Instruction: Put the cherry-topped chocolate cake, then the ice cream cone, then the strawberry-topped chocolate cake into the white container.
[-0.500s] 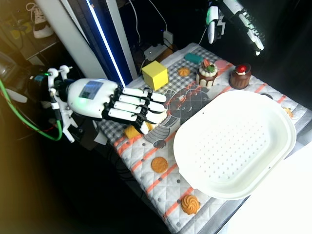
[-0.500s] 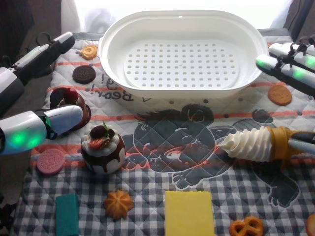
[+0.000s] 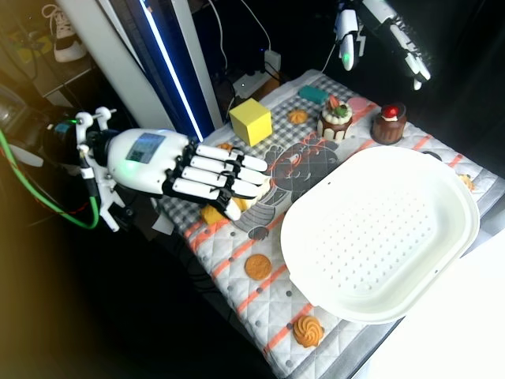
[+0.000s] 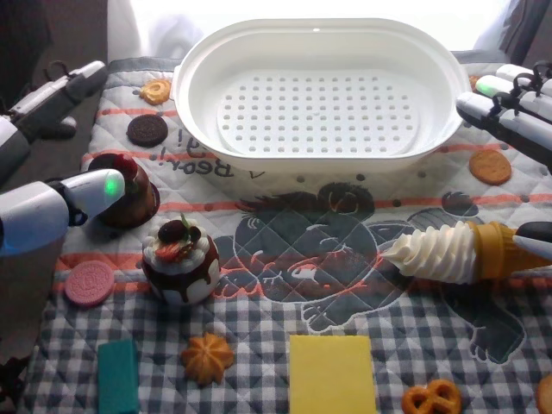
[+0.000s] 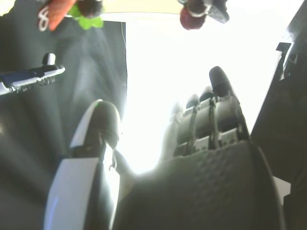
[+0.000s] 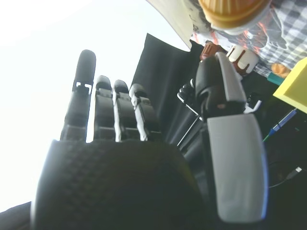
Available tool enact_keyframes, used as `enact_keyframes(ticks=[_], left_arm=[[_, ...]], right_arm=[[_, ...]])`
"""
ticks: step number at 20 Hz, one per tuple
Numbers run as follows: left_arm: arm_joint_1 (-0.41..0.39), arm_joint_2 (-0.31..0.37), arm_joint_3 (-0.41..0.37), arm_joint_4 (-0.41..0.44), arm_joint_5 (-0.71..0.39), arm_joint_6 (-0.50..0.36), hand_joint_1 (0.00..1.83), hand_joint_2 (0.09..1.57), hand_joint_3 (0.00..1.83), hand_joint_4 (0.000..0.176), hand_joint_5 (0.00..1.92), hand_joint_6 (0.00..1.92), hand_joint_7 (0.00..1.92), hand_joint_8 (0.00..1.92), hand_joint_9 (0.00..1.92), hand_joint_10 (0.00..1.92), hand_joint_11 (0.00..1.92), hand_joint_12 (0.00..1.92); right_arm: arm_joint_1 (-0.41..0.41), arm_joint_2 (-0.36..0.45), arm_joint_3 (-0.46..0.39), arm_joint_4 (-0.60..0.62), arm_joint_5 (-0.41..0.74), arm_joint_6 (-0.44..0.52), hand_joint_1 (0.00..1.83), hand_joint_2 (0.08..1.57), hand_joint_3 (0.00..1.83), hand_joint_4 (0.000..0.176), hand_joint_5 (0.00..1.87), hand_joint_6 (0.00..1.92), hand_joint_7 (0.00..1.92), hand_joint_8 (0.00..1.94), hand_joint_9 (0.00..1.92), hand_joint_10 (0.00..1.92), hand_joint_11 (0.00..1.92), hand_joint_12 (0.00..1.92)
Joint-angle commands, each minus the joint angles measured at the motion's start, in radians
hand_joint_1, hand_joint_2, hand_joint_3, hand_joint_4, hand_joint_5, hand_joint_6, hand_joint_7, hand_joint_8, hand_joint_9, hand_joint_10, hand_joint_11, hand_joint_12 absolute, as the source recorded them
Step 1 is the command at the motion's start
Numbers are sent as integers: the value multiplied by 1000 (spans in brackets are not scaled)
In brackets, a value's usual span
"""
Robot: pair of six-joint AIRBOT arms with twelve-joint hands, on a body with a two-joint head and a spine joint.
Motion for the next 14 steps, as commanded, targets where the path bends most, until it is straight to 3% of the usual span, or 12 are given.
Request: enact_keyframes(ticks=[1,2,3,4,5,7,8,10,12,13,14], left_arm=[[-18,-9,15,-4,-65,-3,720,1214,0,30,70,2,0,0,10,0,0,513],[-28,-24,36,-27,-32,3,721,1208,0,33,60,2,0,0,1,0,0,286],[-37,-37,51,-41,-9,9,727,1196,0,58,53,0,0,0,0,0,0,248],[-48,-57,73,-59,23,14,728,1185,0,71,43,2,0,0,0,0,0,188],[-63,-82,101,-80,62,17,757,1170,0,86,22,2,0,0,0,0,0,177],[-79,-106,127,-98,104,29,787,1152,0,103,2,0,0,0,0,0,0,358],[-84,-115,136,-104,121,35,790,1135,0,129,0,0,0,0,0,0,0,423],[-96,-134,156,-122,157,57,816,1081,0,144,0,0,0,0,0,0,0,95],[-106,-153,178,-133,191,67,873,1051,0,140,0,0,0,0,0,0,0,10],[-111,-164,191,-138,210,67,933,1064,0,106,48,18,24,8,10,4,11,7],[-117,-175,205,-140,229,69,1004,1071,0,70,142,24,167,35,115,34,1,202]], right_arm=[[7,1,-1,3,132,-6,792,1172,0,0,0,0,0,0,0,0,0,1044],[5,0,-1,9,135,-6,805,1167,0,0,0,0,0,0,0,0,0,872],[3,0,-2,13,138,-6,854,1172,1,0,0,0,0,0,0,0,0,717],[1,0,-3,16,140,-6,848,1184,1,0,0,0,0,0,0,0,0,577],[-2,0,-3,20,142,-6,818,1187,2,0,0,0,0,0,0,0,0,547],[-4,0,-4,21,144,-6,832,1187,2,0,0,0,0,0,0,0,0,472],[-4,0,-4,21,145,-6,862,1185,0,0,0,0,0,0,0,0,0,298],[-4,-1,-4,22,146,-6,880,1191,2,0,0,0,0,0,0,0,0,255],[-4,-3,-4,22,147,-5,855,1190,0,0,0,0,0,0,0,0,0,603],[-5,-4,-4,23,147,-5,860,1199,3,0,0,0,0,0,0,0,0,642],[-6,-5,-4,25,148,-5,860,1196,2,0,0,0,0,0,0,0,0,651]])
